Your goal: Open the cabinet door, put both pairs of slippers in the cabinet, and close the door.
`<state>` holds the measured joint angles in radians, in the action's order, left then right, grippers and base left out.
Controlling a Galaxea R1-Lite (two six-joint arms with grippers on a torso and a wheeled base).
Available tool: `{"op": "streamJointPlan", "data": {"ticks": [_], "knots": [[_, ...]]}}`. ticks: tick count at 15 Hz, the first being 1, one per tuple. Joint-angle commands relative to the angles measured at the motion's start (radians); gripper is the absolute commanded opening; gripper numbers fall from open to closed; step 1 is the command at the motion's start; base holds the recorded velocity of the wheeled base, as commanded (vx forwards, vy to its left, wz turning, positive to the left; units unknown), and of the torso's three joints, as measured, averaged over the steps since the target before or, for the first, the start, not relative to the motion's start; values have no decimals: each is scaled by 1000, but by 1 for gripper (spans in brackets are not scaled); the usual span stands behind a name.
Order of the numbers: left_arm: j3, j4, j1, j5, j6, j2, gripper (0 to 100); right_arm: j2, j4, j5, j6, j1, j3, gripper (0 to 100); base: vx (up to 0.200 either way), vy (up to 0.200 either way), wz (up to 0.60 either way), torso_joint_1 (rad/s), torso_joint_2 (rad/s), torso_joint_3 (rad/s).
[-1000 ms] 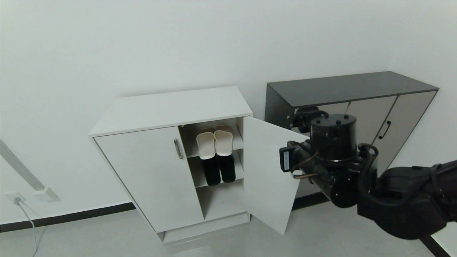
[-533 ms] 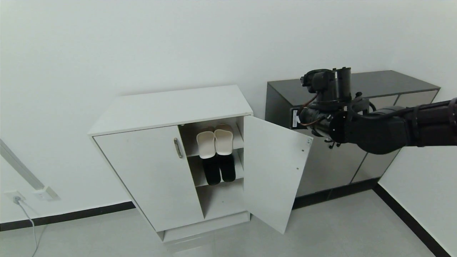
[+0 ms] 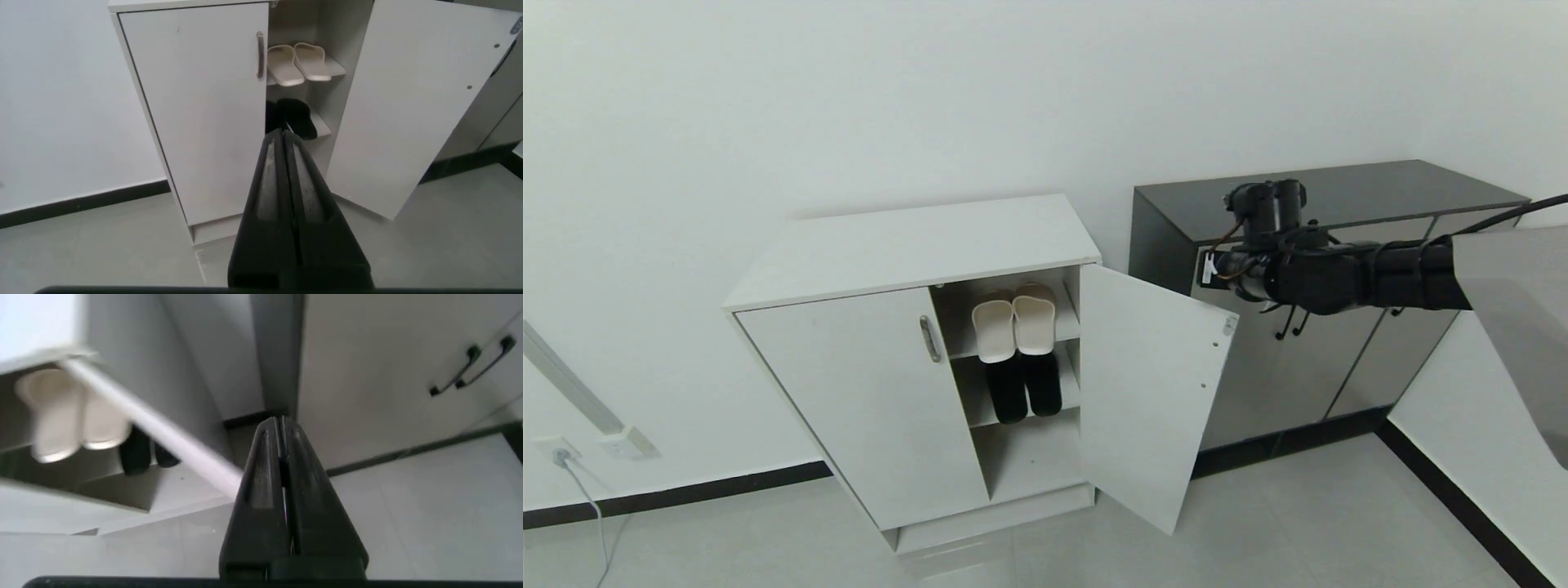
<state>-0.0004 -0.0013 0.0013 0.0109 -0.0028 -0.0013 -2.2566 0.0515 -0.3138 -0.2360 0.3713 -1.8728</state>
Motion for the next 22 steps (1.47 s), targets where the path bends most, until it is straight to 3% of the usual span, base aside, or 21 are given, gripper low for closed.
{"op": "streamJointPlan", "data": {"ticks": [1, 9, 13, 17, 22], "knots": [[0, 0, 0, 0, 0, 1, 0, -69, 1, 1, -2, -18, -20, 0, 0, 0, 0, 0, 0, 0], [0, 0, 0, 0, 0, 1, 0, -41, -4, 7, -3, 6, 29, 0, 0, 0, 0, 0, 0, 0], [0, 0, 0, 0, 0, 1, 0, 72, 19, 5, -8, 100, 188, 0, 0, 0, 0, 0, 0, 0], [-1, 0, 0, 0, 0, 1, 0, 206, 182, -7, -3, 262, 403, 0, 0, 0, 0, 0, 0, 0], [0, 0, 0, 0, 0, 1, 0, 318, 304, -5, 61, 313, 607, 0, 0, 0, 0, 0, 0, 0]]}}
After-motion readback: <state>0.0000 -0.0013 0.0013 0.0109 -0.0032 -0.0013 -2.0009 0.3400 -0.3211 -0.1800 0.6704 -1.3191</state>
